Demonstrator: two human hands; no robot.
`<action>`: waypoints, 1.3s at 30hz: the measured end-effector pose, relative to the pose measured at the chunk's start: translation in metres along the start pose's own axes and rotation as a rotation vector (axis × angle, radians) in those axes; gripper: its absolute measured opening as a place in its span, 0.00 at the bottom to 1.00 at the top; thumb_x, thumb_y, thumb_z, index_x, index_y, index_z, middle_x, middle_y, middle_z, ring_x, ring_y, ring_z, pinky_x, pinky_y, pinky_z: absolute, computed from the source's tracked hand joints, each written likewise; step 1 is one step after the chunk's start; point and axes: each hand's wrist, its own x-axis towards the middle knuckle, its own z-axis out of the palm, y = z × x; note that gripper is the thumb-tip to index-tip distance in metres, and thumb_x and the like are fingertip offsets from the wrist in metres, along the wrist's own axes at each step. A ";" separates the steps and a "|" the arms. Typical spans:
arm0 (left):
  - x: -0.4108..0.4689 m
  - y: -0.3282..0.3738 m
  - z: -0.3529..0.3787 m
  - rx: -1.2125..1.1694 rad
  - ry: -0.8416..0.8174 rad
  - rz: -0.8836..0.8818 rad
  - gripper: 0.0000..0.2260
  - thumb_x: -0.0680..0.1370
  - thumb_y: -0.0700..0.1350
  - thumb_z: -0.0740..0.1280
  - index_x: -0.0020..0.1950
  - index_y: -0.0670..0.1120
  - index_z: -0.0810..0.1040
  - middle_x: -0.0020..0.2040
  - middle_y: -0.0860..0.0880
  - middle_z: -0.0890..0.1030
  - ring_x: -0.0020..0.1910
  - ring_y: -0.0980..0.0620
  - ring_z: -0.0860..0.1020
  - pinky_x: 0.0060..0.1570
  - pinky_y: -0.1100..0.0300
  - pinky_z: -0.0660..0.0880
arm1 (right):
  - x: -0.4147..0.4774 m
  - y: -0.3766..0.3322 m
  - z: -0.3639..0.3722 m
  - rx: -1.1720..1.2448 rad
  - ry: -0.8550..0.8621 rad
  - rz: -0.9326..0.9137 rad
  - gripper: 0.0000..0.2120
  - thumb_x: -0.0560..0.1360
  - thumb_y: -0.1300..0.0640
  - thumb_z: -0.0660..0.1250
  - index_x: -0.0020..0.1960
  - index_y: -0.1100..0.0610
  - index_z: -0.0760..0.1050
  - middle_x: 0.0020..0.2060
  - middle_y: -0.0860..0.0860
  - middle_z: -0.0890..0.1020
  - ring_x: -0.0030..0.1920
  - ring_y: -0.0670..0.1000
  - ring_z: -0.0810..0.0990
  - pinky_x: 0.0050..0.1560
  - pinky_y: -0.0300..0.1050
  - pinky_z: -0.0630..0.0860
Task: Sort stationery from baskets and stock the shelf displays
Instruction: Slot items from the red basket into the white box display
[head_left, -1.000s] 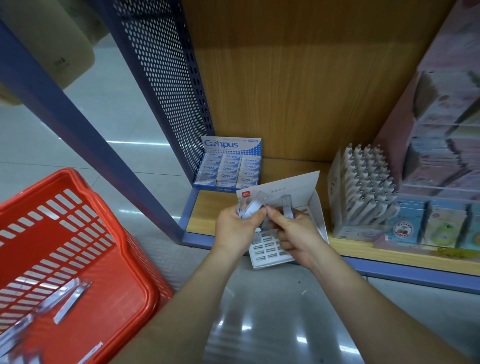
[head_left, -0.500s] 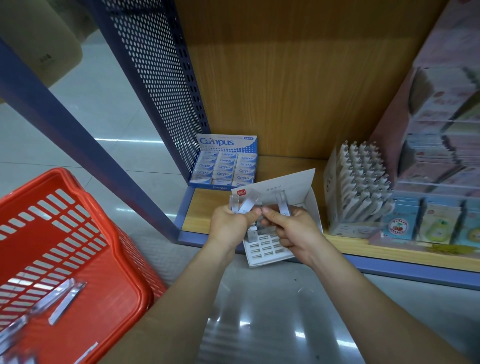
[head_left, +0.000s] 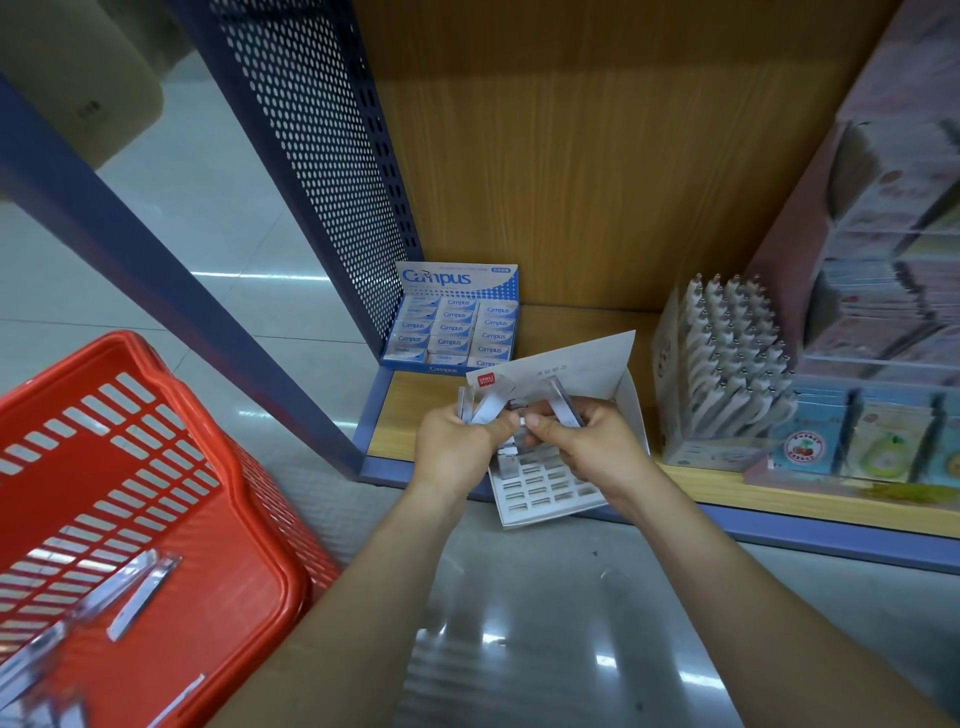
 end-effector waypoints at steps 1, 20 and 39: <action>0.000 -0.001 0.001 -0.016 -0.014 -0.030 0.05 0.74 0.39 0.73 0.40 0.45 0.80 0.26 0.56 0.77 0.20 0.62 0.72 0.20 0.71 0.65 | -0.002 0.000 -0.002 0.014 -0.017 0.015 0.07 0.76 0.62 0.70 0.53 0.59 0.82 0.40 0.54 0.84 0.24 0.37 0.76 0.27 0.27 0.68; 0.002 -0.018 -0.005 -0.031 -0.010 -0.003 0.01 0.76 0.44 0.72 0.44 0.47 0.82 0.38 0.50 0.83 0.38 0.53 0.80 0.31 0.66 0.72 | 0.009 0.007 0.000 -0.279 0.134 -0.094 0.12 0.75 0.56 0.72 0.58 0.53 0.80 0.49 0.46 0.83 0.50 0.47 0.80 0.51 0.41 0.74; 0.007 -0.012 0.000 0.042 0.013 0.056 0.09 0.71 0.39 0.77 0.47 0.48 0.82 0.43 0.52 0.86 0.44 0.54 0.84 0.44 0.62 0.79 | 0.007 0.013 0.001 0.132 0.017 0.152 0.09 0.74 0.53 0.72 0.50 0.58 0.81 0.33 0.48 0.82 0.22 0.41 0.68 0.22 0.34 0.62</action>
